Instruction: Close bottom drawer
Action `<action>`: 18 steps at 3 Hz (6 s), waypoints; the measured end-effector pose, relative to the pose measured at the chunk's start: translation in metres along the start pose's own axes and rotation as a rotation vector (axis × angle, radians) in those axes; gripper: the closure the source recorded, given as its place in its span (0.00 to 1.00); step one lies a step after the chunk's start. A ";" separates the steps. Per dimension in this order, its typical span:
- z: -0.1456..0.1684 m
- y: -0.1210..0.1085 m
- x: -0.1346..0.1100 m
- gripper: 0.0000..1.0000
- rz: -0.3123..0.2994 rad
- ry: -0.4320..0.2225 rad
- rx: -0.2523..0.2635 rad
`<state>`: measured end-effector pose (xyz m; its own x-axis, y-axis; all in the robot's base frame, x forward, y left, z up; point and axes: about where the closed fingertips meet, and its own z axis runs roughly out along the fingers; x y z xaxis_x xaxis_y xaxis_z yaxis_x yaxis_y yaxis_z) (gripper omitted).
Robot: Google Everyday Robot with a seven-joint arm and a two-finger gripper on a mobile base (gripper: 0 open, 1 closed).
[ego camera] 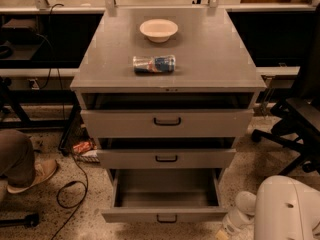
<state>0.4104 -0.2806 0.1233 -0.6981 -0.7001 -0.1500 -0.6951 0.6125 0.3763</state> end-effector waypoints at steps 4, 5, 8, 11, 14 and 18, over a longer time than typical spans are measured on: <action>-0.031 0.039 0.007 1.00 -0.196 -0.194 0.059; -0.035 0.045 0.008 1.00 -0.246 -0.229 0.052; -0.030 0.037 -0.033 1.00 -0.347 -0.299 0.083; 0.001 -0.002 -0.101 1.00 -0.375 -0.351 0.179; -0.015 -0.047 -0.151 1.00 -0.444 -0.397 0.274; -0.037 -0.097 -0.223 1.00 -0.516 -0.469 0.358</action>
Offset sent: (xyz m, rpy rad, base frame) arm -0.0084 0.0030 0.0206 0.0283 -0.0950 0.0255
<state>0.6398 -0.1978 0.1543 -0.2161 -0.7489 -0.6265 -0.9085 0.3892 -0.1519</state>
